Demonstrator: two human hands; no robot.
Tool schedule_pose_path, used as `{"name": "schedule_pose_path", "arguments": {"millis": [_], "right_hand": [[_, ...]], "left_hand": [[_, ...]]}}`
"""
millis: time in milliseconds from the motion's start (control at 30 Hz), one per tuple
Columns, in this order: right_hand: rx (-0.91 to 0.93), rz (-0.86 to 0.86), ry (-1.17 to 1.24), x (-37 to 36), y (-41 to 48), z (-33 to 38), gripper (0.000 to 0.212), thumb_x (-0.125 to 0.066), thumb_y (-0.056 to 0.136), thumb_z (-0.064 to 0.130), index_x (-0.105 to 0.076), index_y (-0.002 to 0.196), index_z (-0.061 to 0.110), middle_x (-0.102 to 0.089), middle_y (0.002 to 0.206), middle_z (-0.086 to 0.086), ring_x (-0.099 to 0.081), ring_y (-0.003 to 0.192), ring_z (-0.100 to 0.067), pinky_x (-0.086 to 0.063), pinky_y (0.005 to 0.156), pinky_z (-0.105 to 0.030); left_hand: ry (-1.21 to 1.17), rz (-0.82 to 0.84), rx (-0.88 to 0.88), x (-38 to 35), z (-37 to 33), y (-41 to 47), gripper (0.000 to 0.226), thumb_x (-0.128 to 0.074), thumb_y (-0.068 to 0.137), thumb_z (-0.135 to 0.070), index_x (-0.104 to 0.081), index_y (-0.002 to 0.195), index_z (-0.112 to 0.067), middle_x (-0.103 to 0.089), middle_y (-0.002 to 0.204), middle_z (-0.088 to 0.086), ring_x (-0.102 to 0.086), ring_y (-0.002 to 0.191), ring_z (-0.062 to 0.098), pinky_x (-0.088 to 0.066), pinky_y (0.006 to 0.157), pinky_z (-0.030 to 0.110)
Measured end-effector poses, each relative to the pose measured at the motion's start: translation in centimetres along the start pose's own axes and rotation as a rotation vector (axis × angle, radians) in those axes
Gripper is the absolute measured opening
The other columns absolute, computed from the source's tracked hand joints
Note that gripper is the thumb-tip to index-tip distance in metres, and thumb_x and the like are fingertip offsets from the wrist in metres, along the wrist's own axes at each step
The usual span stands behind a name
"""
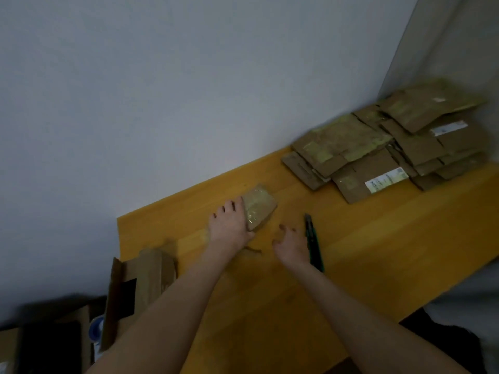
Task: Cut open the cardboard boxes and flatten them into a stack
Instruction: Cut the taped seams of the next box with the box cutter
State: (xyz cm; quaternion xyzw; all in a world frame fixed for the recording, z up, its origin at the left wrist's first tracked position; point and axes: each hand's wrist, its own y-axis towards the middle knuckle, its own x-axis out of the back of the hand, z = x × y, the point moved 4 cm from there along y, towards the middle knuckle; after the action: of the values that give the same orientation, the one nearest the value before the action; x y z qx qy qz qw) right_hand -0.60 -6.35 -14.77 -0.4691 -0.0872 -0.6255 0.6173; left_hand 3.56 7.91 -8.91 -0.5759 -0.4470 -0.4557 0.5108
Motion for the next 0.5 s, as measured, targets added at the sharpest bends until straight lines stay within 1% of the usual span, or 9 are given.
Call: {"name": "schedule_pose_path", "arguments": {"millis": [67,133,200,267,333,400,433,500], "right_hand": [[-0.042,-0.027,-0.15,0.7,0.5,-2.6,0.054,-0.049,0.098,0.029,-0.028,0.148,0.023,-0.023,0.152,-0.01,-0.03,0.134,-0.031,-0.036,0.106,-0.04],[-0.1,-0.025,-0.208,0.8,1.1,-4.6,0.06,-0.046,0.099,0.025,-0.017,0.151,0.024,-0.013,0.154,-0.013,-0.022,0.137,-0.033,-0.031,0.11,-0.043],[-0.141,-0.001,-0.276,0.3,1.8,-6.1,0.063,-0.039,0.1,0.023,-0.005,0.153,0.025,-0.008,0.155,-0.018,-0.016,0.139,-0.037,-0.024,0.112,-0.047],[-0.157,0.035,-0.373,-0.5,2.1,-6.9,0.06,-0.031,0.101,0.021,-0.001,0.153,0.026,-0.005,0.156,-0.018,-0.012,0.141,-0.038,-0.02,0.113,-0.048],[-0.128,0.007,-0.452,-1.2,2.4,-7.2,0.055,-0.029,0.101,0.018,-0.009,0.152,0.028,-0.015,0.154,-0.014,-0.021,0.137,-0.037,-0.026,0.108,-0.047],[-0.06,-0.056,-0.482,-1.6,2.4,-6.9,0.049,-0.031,0.101,0.014,-0.025,0.146,0.031,-0.032,0.145,-0.009,-0.034,0.127,-0.032,-0.034,0.1,-0.043],[-0.033,-0.075,-0.472,-1.9,2.4,-6.8,0.046,-0.033,0.1,0.013,-0.029,0.142,0.031,-0.038,0.14,-0.007,-0.039,0.123,-0.03,-0.037,0.096,-0.041],[-0.011,-0.095,-0.445,-2.2,2.3,-6.4,0.043,-0.039,0.099,0.013,-0.032,0.138,0.029,-0.043,0.135,-0.005,-0.044,0.119,-0.026,-0.041,0.091,-0.038]], "left_hand": [[0.112,-0.001,-0.088,0.2,0.9,0.4,0.101,-0.071,0.077,-0.047,-0.008,0.152,-0.021,-0.033,0.145,0.009,-0.035,0.133,0.03,-0.026,0.112,0.052],[0.145,0.034,-0.117,-0.3,2.4,0.6,0.103,-0.069,0.079,-0.051,-0.002,0.153,-0.025,-0.026,0.151,0.007,-0.028,0.139,0.029,-0.02,0.115,0.054],[0.113,0.072,-0.107,-0.9,3.8,0.7,0.104,-0.068,0.079,-0.056,0.0,0.153,-0.026,-0.022,0.154,0.005,-0.024,0.141,0.029,-0.019,0.116,0.053],[0.079,0.112,-0.103,-1.5,4.4,0.8,0.106,-0.068,0.077,-0.058,-0.001,0.153,-0.026,-0.02,0.155,0.004,-0.024,0.141,0.028,-0.022,0.115,0.053],[0.004,0.154,-0.072,-1.9,4.8,0.8,0.109,-0.067,0.074,-0.062,-0.003,0.153,-0.024,-0.019,0.156,0.003,-0.025,0.141,0.028,-0.026,0.113,0.053],[-0.026,0.164,-0.051,-2.4,5.0,0.6,0.109,-0.064,0.072,-0.065,-0.005,0.153,-0.022,-0.018,0.157,0.002,-0.026,0.141,0.028,-0.029,0.111,0.053],[-0.013,0.153,-0.054,-2.6,5.0,0.5,0.107,-0.062,0.072,-0.065,-0.006,0.153,-0.022,-0.019,0.157,0.002,-0.027,0.14,0.028,-0.03,0.11,0.054],[-0.022,0.145,-0.054,-2.8,4.8,0.5,0.103,-0.06,0.071,-0.064,-0.009,0.151,-0.023,-0.023,0.154,0.002,-0.03,0.138,0.028,-0.031,0.109,0.055]]}}
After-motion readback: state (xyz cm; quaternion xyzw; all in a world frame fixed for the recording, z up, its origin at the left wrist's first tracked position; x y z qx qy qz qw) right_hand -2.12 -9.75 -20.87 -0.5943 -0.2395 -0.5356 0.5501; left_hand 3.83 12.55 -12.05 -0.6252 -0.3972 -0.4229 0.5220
